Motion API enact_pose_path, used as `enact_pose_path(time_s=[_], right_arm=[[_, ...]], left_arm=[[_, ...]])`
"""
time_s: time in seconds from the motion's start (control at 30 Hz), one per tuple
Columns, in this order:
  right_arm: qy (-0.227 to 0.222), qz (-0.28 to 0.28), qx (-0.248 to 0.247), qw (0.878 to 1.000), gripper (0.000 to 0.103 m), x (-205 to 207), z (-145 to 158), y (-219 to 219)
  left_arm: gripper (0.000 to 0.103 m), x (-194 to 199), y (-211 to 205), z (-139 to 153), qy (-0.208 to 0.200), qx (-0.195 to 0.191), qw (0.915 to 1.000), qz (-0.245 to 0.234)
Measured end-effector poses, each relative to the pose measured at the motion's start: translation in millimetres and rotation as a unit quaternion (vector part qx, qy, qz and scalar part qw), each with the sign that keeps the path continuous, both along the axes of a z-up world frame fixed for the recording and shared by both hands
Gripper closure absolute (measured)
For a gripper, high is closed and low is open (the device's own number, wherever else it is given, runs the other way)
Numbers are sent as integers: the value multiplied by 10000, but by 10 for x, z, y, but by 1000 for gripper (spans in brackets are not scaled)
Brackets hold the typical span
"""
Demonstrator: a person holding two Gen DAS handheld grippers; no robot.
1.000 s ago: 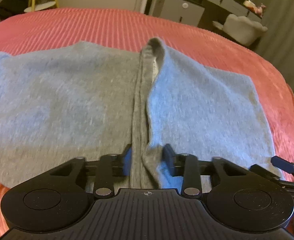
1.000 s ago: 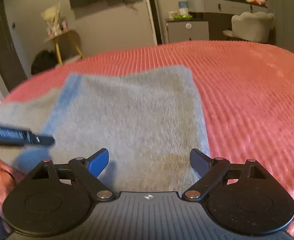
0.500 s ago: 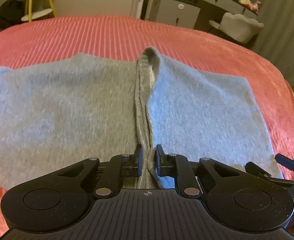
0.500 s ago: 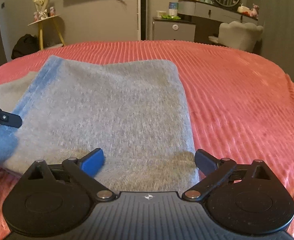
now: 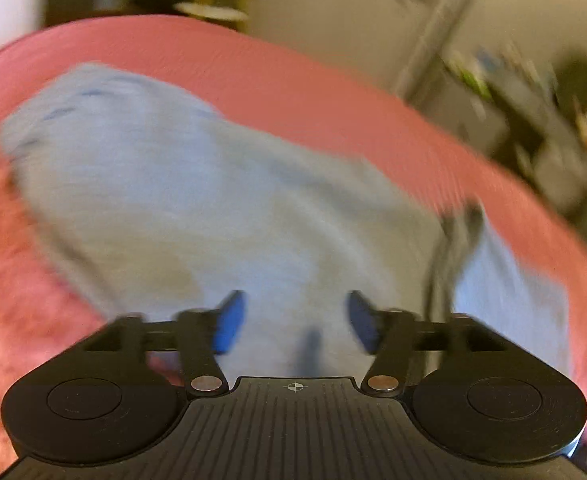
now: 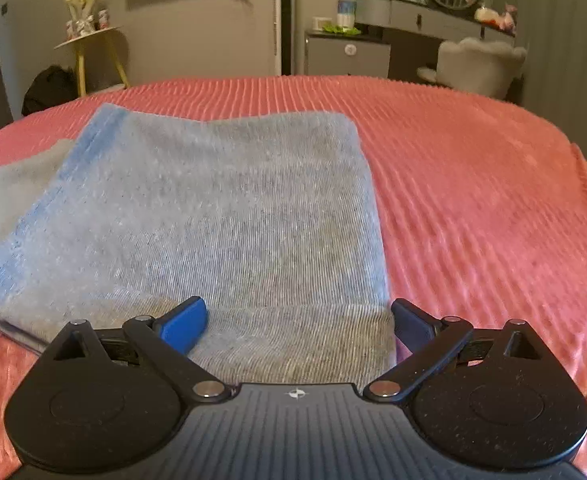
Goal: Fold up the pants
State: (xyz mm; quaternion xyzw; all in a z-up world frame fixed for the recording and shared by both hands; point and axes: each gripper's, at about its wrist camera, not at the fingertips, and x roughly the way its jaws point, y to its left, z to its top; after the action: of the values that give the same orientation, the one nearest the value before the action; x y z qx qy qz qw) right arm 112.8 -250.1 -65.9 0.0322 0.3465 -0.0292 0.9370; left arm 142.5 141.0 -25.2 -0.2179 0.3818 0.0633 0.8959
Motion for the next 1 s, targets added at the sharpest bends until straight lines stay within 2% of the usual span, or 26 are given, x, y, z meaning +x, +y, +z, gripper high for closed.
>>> enact_pose_path(time_s=[0.13,0.2,0.27,0.4,0.5,0.6,0.67,0.7,0.73,0.8,0.9,1.0], right_arm=[[11,-99,286,9995,4,13,-39,-73],[3,-110,319,9994,4,24,-51,-75],[-17,-130,319,9994,4,30,-58,-67],[-52,-210,378,9991,4,37,-69,-40],[-67,-286,435,9986,4,56,-85,-48],[-75,-328,382,9987,4,76,-94,-25],[-83,-351,362,9987,4,88,-100,-5],[-85,-359,353,9987,4,91,-101,-1],[-83,-361,351,9987,4,93,-98,-2],[-85,-365,339,9987,4,91,-96,-6],[-85,-386,321,9987,4,94,-97,-9],[-76,-392,328,9987,4,97,-87,-6]], left_arm=[[33,-148,737,-62,-28,-380,9934,1084],[34,-202,1098,-150,106,-665,9851,1583],[34,-215,1351,-240,122,-920,9788,1828],[33,-115,1682,-430,112,-1392,9724,1871],[31,29,1760,-443,-75,-1333,9750,1778],[30,182,1865,-531,-109,-1445,9724,1826],[41,231,1913,-575,-138,-1589,9684,1918],[52,265,1933,-564,-96,-1613,9685,1897],[64,274,1938,-541,-72,-1546,9708,1832],[75,281,1904,-460,-61,-1292,9782,1625],[80,223,1775,-267,-299,-849,9865,1369],[81,205,1531,32,-597,-172,9928,1023]])
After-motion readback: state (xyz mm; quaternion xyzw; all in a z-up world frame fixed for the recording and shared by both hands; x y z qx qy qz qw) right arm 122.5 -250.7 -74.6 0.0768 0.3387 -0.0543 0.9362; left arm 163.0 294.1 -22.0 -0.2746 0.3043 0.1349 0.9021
